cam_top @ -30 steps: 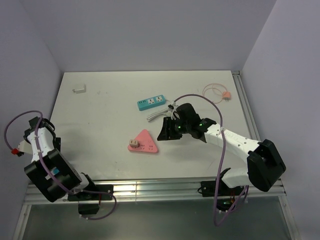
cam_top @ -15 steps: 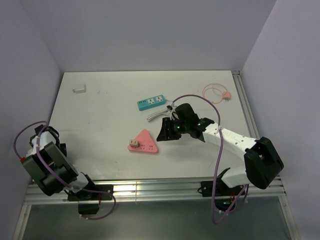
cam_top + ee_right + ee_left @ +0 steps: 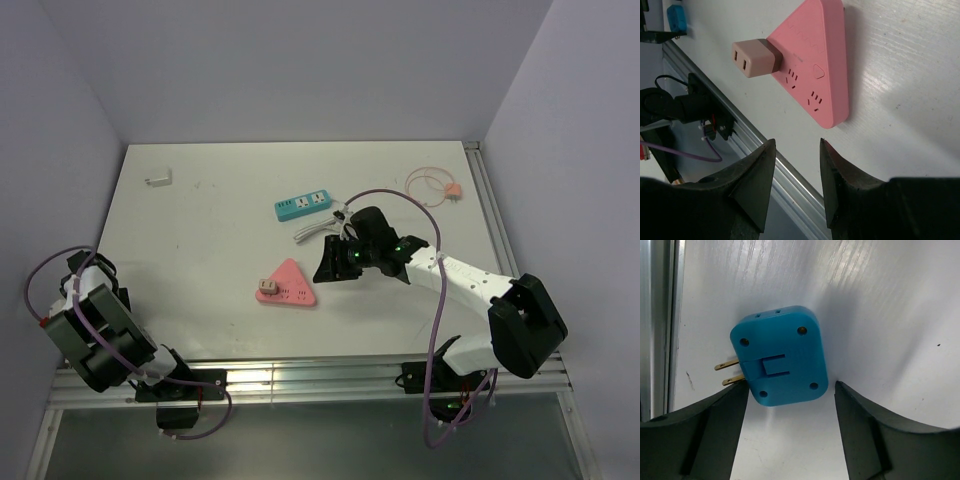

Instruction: Insert the plug

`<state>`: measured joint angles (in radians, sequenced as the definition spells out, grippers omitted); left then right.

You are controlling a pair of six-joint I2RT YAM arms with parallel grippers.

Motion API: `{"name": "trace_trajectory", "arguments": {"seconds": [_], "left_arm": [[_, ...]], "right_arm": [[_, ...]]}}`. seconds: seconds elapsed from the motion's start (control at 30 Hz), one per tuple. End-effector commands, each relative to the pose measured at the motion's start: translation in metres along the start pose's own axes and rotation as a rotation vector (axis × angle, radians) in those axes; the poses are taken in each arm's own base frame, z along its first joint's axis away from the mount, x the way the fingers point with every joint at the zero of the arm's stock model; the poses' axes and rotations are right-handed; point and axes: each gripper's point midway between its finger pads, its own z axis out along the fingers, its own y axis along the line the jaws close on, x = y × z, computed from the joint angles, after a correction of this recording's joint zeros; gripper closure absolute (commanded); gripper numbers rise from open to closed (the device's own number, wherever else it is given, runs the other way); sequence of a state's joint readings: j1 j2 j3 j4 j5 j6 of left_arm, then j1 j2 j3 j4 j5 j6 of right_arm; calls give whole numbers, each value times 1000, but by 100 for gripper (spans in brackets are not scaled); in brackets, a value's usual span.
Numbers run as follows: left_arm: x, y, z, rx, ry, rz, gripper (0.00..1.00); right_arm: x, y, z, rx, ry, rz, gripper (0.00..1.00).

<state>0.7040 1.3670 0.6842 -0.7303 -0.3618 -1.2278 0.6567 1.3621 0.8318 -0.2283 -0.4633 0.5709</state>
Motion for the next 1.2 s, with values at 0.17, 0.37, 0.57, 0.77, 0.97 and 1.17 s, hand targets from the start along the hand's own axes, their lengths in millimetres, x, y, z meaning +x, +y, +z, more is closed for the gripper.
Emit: {"name": "trace_trajectory", "arguments": {"seconds": [0.17, 0.37, 0.57, 0.77, 0.97, 1.17], "left_arm": [[3, 12, 2, -5, -1, 19, 45], [9, 9, -11, 73, 7, 42, 68], [24, -3, -26, 154, 37, 93, 100], [43, -22, -57, 254, 40, 241, 100], [72, -38, -113, 485, 36, 383, 100], [87, -40, -143, 634, 86, 468, 100]], "right_arm": [[-9, 11, -8, -21, -44, -30, 52], [-12, 10, -12, -3, -57, -22, 52], [-14, 9, -13, 13, -64, -11, 53], [-16, 7, -11, 25, -76, 3, 52], [-25, 3, -24, 80, -135, -2, 51], [-37, 8, -36, 96, -194, -8, 51]]}}
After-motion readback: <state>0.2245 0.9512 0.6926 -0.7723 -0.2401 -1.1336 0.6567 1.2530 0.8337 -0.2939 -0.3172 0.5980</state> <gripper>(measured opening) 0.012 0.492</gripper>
